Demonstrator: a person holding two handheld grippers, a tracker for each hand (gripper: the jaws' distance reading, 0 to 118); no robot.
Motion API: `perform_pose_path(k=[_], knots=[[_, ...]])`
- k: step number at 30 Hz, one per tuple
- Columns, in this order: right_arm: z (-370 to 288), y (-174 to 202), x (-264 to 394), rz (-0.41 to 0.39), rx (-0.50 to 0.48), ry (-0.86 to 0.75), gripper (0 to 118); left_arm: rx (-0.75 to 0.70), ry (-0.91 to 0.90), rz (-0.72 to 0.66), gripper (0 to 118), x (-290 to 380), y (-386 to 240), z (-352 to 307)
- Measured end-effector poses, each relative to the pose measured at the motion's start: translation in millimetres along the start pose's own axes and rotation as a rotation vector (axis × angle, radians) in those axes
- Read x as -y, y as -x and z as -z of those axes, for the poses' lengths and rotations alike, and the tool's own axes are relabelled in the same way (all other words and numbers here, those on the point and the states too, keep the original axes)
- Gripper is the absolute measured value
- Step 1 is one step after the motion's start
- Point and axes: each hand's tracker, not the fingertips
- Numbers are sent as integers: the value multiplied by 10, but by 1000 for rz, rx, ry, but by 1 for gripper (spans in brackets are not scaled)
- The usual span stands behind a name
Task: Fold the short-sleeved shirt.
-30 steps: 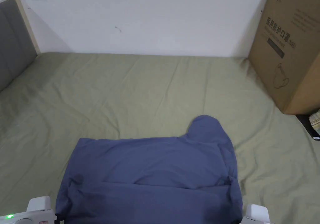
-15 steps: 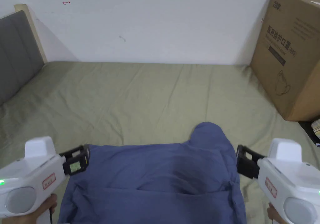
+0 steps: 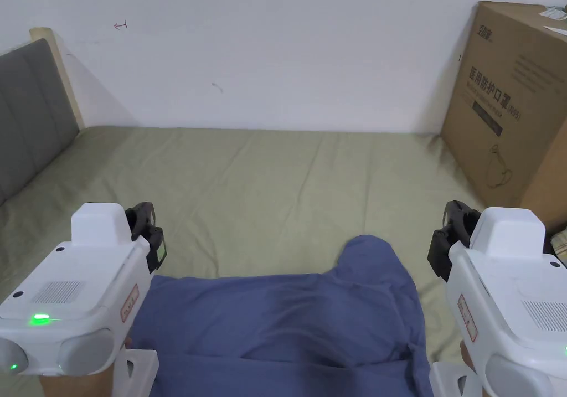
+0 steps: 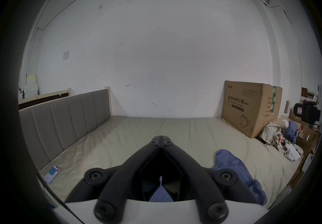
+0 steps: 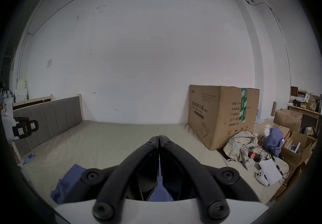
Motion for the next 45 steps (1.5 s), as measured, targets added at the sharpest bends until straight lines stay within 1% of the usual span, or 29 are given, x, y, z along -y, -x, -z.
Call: perform_pose_path(k=[1,3,6,8,11,14,16,18,19,20,22,23,24,25,26,27,28,30,32,33,35,36,37,40,41,42,43,44,45], knots=[[20,12,10,-2,3,-1,0,4,6,-1,0,10,-3,20],[63,26,18,-33,9,5,0,15,25,-2,0,29,-2,60],[167,-8,48,1,-10,21,0,32,76,-11,0,69,67,216],[258,4,62,-1,-11,30,0,43,120,-4,0,117,138,394],[445,-14,111,-3,-20,53,0,61,238,2,0,229,282,794],[665,-44,192,25,-32,85,0,71,363,-6,0,419,456,1297],[809,-42,254,7,-25,109,0,77,444,-34,0,565,576,1646],[941,-52,329,7,-21,130,0,71,499,-61,0,729,695,1978],[1027,-64,373,8,-20,148,0,61,554,-64,0,826,754,2175],[1098,-73,409,6,-20,161,0,47,591,-78,4,909,792,2304],[1229,-78,499,-6,-10,186,0,13,668,-116,21,1101,904,2617],[1293,-89,539,-10,-8,197,0,-11,689,-135,37,1190,953,2734],[1358,-103,582,-13,-5,210,0,-50,717,-153,65,1288,994,2851],[1427,-119,628,-13,-2,226,0,-77,764,-151,82,1386,1026,2979],[1474,-123,675,-8,-2,239,0,-79,801,-147,97,1474,1047,3076],[1539,-139,724,3,-4,255,0,-75,853,-136,104,1572,1070,3181],[1607,-154,771,13,-7,273,0,-87,885,-127,103,1672,1068,3239],[1713,-148,855,8,-6,295,0,-110,926,-106,103,1818,1091,3349],[1826,-152,938,7,-6,317,0,-131,939,-101,99,1961,1094,3401],[1875,-156,971,10,-8,328,0,-141,944,-93,84,2012,1092,3416],[1966,-149,1042,22,-14,349,0,-124,972,-68,78,2081,1073,3442],[2029,-160,1078,29,-24,363,0,-105,965,-77,76,2079,1050,3399],[2106,-180,1115,30,-40,382,0,-118,937,-56,72,2046,1001,3369],[2359,-269,1221,44,-47,444,0,-30,900,-2,21,1979,891,3300],[2465,-309,1251,42,-44,473,1,19,908,-34,3,1966,890,3306],[2578,-338,1289,39,-42,492,1,-10,907,-17,2,1955,861,3298],[2708,-383,1332,23,-42,523,1,-6,889,23,2,1925,832,3274],[2817,-412,1374,-6,-37,542,4,2,859,39,2,1881,815,3229],[2956,-448,1422,-19,-37,584,17,4,813,39,2,1813,805,3166]])
